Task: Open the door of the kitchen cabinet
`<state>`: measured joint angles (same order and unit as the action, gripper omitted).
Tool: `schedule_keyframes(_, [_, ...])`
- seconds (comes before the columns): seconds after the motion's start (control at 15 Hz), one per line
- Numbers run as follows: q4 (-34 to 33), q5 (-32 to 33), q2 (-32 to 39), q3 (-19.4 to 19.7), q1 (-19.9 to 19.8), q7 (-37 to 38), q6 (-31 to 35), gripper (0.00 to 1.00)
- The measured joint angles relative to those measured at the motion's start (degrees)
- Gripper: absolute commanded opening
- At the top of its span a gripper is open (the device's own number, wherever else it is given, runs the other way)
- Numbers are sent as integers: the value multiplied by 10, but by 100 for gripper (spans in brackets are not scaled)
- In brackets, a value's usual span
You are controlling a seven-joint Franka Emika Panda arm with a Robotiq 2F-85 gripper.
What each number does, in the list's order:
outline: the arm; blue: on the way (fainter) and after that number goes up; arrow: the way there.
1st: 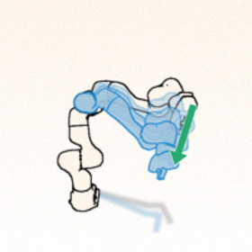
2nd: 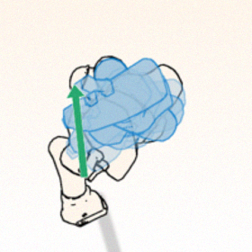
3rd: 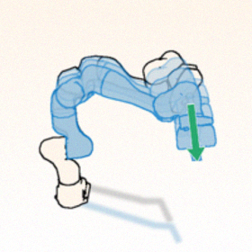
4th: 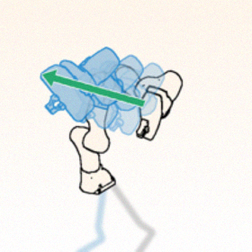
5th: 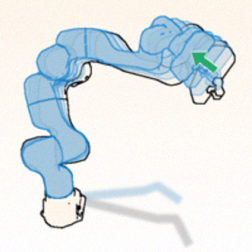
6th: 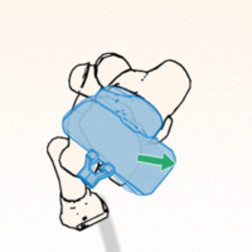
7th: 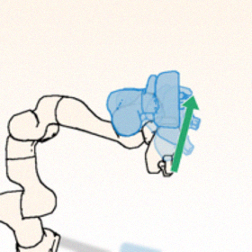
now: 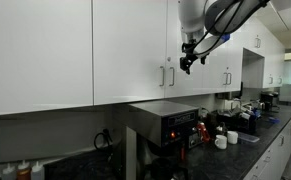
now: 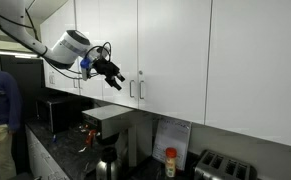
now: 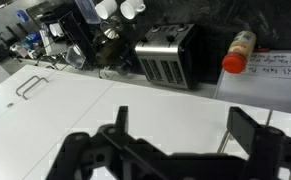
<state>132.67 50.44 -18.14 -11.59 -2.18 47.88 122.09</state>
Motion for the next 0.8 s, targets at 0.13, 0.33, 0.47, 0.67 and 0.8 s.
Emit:
schedule_keyframes(0.13, [-3,12,15,4,3,10,7,100])
schedule_keyframes(0.33, [-8,12,26,7,9,10,13,100])
schedule_keyframes(0.47, [-9,12,26,7,10,10,13,100])
schedule_keyframes(0.67, [-10,12,26,8,12,10,16,100])
schedule_keyframes(0.8, [-5,33,21,14,15,14,64,100])
